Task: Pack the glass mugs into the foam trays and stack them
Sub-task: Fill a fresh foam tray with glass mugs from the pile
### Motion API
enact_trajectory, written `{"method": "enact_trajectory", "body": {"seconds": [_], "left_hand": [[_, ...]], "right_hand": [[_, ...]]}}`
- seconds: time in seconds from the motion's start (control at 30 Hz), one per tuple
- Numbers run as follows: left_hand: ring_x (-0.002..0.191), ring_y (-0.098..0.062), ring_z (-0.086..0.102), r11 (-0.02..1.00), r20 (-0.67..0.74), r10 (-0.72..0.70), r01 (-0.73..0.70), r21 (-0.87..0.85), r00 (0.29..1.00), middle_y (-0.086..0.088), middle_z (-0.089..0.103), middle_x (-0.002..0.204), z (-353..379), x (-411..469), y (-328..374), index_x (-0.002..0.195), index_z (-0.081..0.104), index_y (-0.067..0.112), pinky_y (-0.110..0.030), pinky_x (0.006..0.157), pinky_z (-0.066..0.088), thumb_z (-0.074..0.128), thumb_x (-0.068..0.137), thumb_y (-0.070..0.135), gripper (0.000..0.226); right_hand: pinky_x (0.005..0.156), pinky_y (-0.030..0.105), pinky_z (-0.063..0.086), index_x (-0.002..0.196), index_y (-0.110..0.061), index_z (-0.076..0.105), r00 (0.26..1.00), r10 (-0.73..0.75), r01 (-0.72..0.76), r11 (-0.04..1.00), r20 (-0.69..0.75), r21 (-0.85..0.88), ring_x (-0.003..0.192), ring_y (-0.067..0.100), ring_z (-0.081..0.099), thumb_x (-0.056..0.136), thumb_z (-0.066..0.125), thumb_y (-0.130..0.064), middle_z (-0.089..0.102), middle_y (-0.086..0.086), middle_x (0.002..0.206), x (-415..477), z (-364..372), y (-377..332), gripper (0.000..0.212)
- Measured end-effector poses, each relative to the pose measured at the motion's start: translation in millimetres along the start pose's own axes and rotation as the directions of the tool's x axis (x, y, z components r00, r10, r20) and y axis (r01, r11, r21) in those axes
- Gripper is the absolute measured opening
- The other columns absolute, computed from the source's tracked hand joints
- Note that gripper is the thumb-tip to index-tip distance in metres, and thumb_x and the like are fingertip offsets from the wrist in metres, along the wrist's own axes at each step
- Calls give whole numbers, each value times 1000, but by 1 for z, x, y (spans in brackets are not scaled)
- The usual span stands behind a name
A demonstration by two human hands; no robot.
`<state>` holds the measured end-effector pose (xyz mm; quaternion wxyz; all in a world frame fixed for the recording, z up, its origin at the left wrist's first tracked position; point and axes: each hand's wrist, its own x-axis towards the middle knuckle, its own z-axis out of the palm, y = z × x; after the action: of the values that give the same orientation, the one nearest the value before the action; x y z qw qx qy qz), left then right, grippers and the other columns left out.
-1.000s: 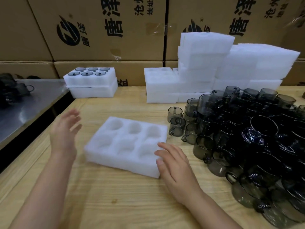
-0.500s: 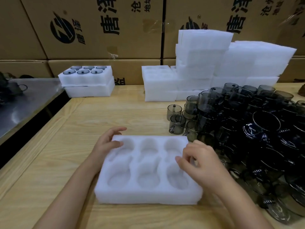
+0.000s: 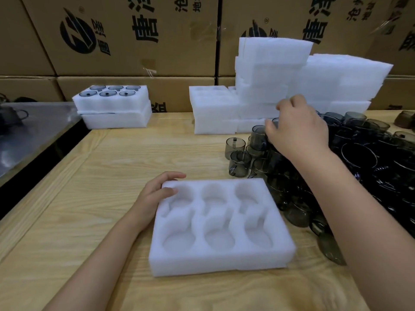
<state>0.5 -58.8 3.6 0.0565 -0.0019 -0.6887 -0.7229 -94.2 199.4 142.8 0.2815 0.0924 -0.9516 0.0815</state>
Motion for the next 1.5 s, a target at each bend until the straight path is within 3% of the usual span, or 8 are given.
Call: {"method": "enact_trajectory", "body": {"seconds": [0.33,0.63,0.87,0.97,1.1,1.27,1.4,1.5], "left_hand": [[85,-27,66,1000,40,16,-16,3,999,-11,67,94,-4,1,-1,107,70,22,-35,73,51,64,67,43,46],[108,-26,61,991,-39,90,-93,-99,995,-12,67,116,-12,1,1,123,60,22,-46,95,44,62,71,48,58],[108,-19,62,963,5,223,-220,-158,975,-1,70,112,-15,3,0,127,50,16,-31,91,50,80,64,33,71],[99,-11,65,968,13,231,-229,-106,973,5,71,103,-11,2,0,114,56,15,-24,81,51,73,65,13,53],[108,-13,62,949,14,204,-194,-246,979,0,68,114,-14,-2,6,120,58,12,-29,84,52,76,70,23,54],[106,-15,62,940,74,119,-88,-330,990,0,70,107,-19,-4,9,105,73,23,-30,86,52,84,51,55,63],[105,-19,62,925,90,114,-73,-372,989,-6,72,104,-21,-4,10,113,70,17,-32,90,49,81,55,58,72],[118,-28,58,909,108,126,-71,-410,986,-15,68,116,-20,-4,10,128,60,15,-37,92,48,78,62,57,80]], "right_hand": [[63,33,35,102,-1,55,990,1,18,991,142,-131,93,36,56,89,53,-2,59,18,102,15,29,3,13],[73,30,45,81,-21,64,963,-256,167,809,81,564,80,17,58,83,66,-23,66,-2,81,-40,-15,-61,4],[66,26,47,66,-29,55,920,-340,73,636,195,768,71,10,58,78,72,-26,57,-13,64,-70,12,-122,21],[61,20,44,65,-29,53,926,-309,-9,554,216,832,64,2,55,78,73,-24,55,-14,59,-74,23,-136,24],[60,5,35,89,-24,64,924,-344,26,498,170,867,63,-8,49,83,68,-28,62,-12,84,-71,18,-138,8],[103,29,34,144,-32,31,790,-546,112,575,278,811,128,14,35,88,61,-33,39,-9,143,-59,14,-117,63],[81,4,33,144,-42,27,713,-631,83,507,304,858,108,-7,39,89,62,-25,41,-15,138,-65,23,-112,67],[81,12,42,138,-39,39,762,-593,77,485,262,871,96,3,52,83,70,-23,50,-13,124,-67,27,-115,65]]}}
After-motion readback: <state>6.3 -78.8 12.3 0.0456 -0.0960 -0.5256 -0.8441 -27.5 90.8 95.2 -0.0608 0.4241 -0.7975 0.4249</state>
